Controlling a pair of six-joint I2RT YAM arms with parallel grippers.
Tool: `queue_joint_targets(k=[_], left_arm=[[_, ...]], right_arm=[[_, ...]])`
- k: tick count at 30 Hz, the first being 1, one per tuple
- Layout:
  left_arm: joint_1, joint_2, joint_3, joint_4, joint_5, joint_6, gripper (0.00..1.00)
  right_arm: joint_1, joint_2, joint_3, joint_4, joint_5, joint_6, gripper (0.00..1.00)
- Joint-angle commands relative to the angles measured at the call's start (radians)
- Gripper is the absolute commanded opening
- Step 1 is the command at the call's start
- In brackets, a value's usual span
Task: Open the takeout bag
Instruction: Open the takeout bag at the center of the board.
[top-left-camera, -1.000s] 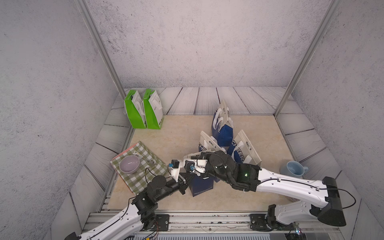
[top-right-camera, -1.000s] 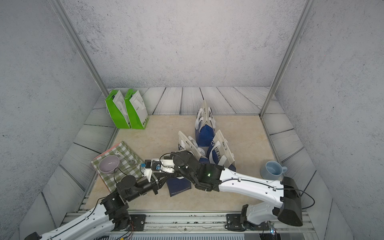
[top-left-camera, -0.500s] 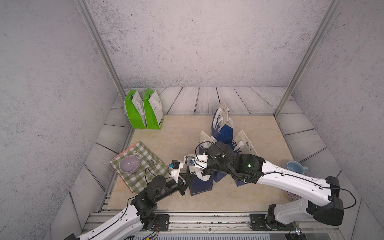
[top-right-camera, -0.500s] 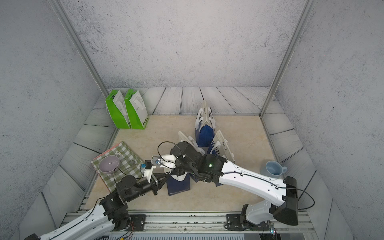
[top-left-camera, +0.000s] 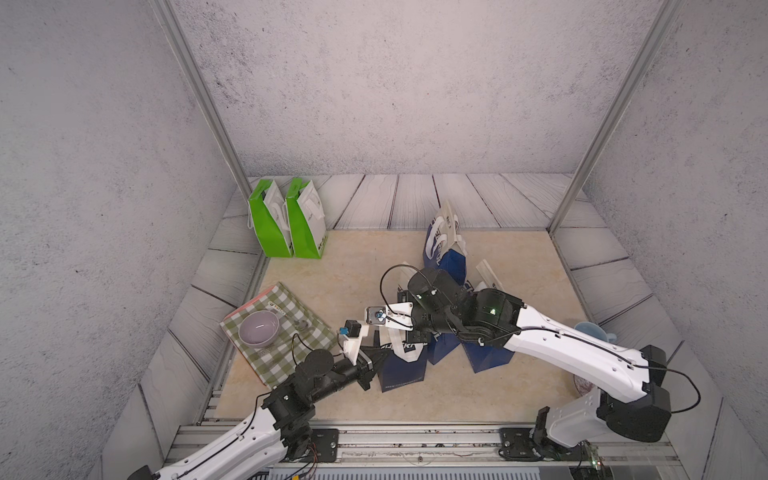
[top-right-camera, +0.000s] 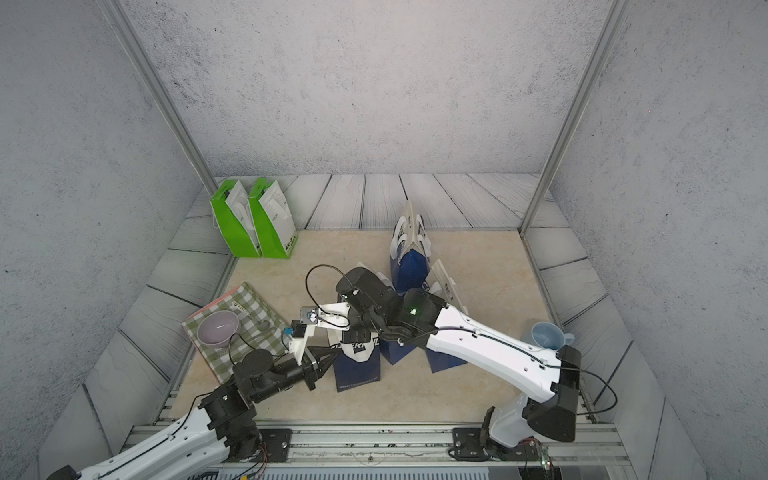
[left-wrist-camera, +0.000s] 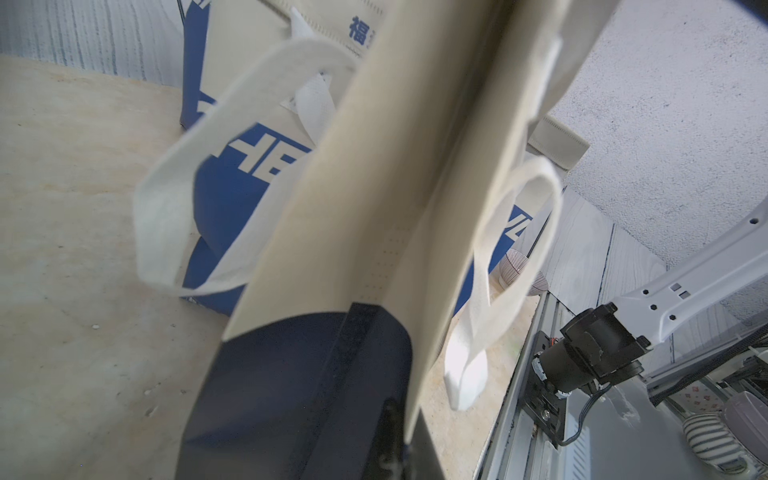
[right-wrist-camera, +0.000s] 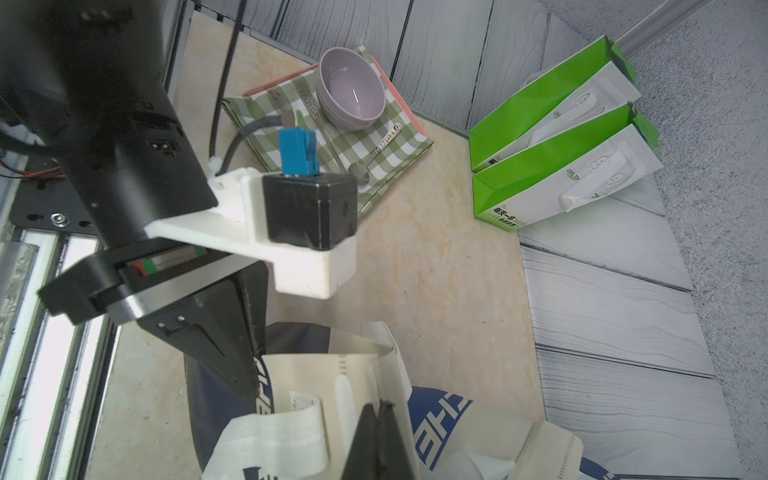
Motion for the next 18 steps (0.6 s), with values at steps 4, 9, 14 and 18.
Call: queue_joint_targets(k=[4, 9, 14, 18], left_arm=[[-0.004, 0.008, 0.031, -0.030, 0.013, 0.030, 0.00], [-0.003, 0.015, 0.036, -0.035, 0.018, 0.031, 0.00], [-0.004, 0.017, 0.036, -0.041, 0.015, 0.032, 0.00], [-0.003, 0.022, 0.039, -0.042, 0.016, 0.034, 0.00]], right_arm=[[-0.025, 0.024, 0.102, -0.125, -0.040, -0.034, 0.00], [-0.042, 0.030, 0.122, -0.144, -0.057, -0.034, 0.00], [-0.058, 0.042, 0.164, -0.196, -0.074, -0.051, 0.00], [-0.060, 0.055, 0.199, -0.228, -0.079, -0.062, 0.00]])
